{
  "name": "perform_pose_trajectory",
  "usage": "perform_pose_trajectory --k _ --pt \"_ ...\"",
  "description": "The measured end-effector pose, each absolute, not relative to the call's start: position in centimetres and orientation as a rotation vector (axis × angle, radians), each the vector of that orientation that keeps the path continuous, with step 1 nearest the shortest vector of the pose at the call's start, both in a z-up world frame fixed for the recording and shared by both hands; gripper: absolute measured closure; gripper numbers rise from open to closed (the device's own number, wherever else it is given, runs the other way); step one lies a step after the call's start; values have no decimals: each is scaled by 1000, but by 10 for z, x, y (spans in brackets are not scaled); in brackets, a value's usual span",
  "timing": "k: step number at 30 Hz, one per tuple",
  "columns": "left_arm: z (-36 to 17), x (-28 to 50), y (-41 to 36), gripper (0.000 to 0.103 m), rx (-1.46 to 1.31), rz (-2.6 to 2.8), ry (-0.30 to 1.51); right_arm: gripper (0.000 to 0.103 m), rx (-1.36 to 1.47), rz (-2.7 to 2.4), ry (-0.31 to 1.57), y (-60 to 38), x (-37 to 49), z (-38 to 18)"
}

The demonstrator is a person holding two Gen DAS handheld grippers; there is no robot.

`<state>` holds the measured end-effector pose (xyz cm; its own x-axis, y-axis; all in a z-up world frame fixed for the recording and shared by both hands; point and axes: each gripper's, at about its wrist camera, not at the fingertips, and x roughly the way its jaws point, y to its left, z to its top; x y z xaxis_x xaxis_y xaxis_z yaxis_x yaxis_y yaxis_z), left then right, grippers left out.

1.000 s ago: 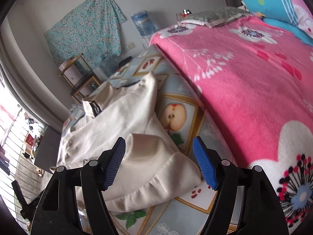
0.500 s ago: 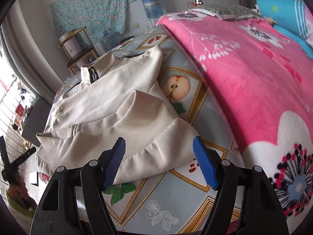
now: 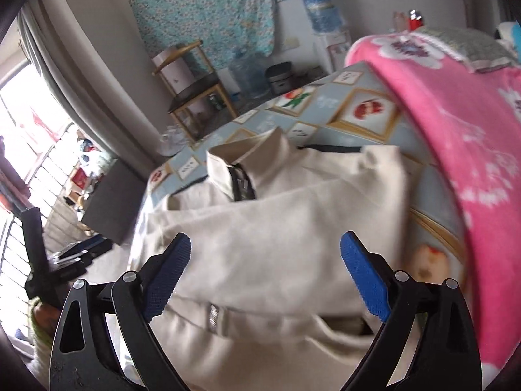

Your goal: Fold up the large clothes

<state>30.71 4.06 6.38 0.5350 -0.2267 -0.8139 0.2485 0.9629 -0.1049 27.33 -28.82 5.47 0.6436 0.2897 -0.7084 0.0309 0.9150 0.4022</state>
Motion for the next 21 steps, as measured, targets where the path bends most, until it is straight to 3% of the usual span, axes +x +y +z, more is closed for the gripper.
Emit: perform_pose_trajectory --k 14,21 --pt "59 485 -18 27 -58 -224 997 13 296 37 1011 -298 474 44" --pt "33 544 -50 27 -25 -213 1105 13 235 97 1164 -287 534 13"
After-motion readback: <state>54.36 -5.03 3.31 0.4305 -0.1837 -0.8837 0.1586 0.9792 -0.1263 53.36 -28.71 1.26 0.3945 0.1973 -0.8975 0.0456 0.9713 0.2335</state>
